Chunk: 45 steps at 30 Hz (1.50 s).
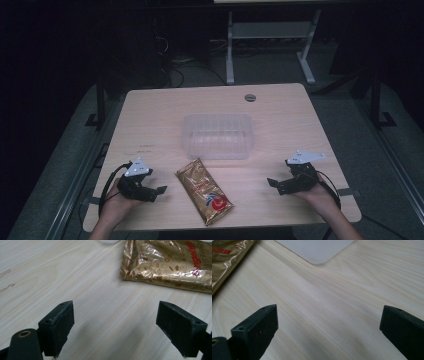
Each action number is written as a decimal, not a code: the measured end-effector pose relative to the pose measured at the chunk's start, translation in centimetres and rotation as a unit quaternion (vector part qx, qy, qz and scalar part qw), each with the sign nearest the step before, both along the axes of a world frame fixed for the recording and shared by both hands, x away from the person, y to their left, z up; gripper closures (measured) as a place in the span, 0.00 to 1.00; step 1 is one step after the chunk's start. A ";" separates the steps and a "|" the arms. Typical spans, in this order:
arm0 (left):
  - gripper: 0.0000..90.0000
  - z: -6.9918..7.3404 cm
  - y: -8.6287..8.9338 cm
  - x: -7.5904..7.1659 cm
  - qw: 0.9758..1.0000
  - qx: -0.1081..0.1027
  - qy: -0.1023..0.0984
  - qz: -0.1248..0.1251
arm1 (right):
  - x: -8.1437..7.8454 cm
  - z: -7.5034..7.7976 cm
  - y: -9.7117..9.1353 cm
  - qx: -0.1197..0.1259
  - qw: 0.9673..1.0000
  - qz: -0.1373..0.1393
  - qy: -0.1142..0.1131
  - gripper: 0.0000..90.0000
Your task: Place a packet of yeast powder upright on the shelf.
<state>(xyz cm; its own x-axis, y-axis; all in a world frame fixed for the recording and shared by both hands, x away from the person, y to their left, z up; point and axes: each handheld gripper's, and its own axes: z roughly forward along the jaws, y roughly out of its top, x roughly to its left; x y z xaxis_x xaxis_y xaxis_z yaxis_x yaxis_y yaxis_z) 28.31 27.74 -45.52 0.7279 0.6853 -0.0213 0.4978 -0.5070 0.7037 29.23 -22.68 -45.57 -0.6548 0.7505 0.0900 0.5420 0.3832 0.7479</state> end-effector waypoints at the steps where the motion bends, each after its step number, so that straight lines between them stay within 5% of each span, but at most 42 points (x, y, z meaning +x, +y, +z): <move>1: 0.16 0.0 0.0 0.0 1.000 0.000 0.000 0.000 | 0.0 0.1 0.0 0.000 1.000 0.001 0.003 0.01; 10: 0.16 0.4 0.1 -0.4 1.000 -0.007 -0.007 0.003 | -0.5 1.1 0.3 0.015 1.000 0.016 0.012 0.18; 12: 0.16 0.4 0.0 -0.4 1.000 -0.005 -0.006 0.002 | -0.7 1.4 0.6 0.021 0.999 0.029 0.008 0.32; 14: 0.16 0.5 -0.1 -0.5 1.000 -0.009 -0.004 0.000 | -1.0 2.0 1.3 0.024 0.999 0.048 0.003 0.56; 15: 0.16 0.5 -0.1 -0.5 1.000 -0.009 -0.004 0.000 | -1.0 2.0 1.3 0.024 0.999 0.048 0.003 0.56; 20: 0.16 0.8 -0.2 -0.7 1.000 -0.020 -0.008 0.001 | -1.3 2.8 3.7 0.029 0.996 0.079 0.021 0.91; 22: 0.16 0.9 -0.3 -0.7 1.000 -0.021 -0.009 0.000 | -1.2 3.0 4.4 0.035 0.995 0.092 0.024 0.98; 31: 0.16 1.0 -0.3 -0.9 1.000 -0.027 -0.009 -0.002 | -1.8 3.7 8.9 0.035 0.987 0.154 0.024 0.99; 37: 0.16 1.0 -0.5 -1.0 0.999 -0.034 -0.011 0.000 | -2.5 3.6 12.8 0.036 0.978 0.202 0.031 0.99; 38: 0.16 1.0 -0.5 -1.0 0.999 -0.034 -0.011 0.000 | -2.8 3.5 14.2 0.037 0.975 0.218 0.032 0.99; 45: 0.16 1.0 -0.5 -1.0 0.999 -0.030 -0.009 -0.007 | -3.6 2.9 17.6 0.026 0.968 0.246 0.035 0.99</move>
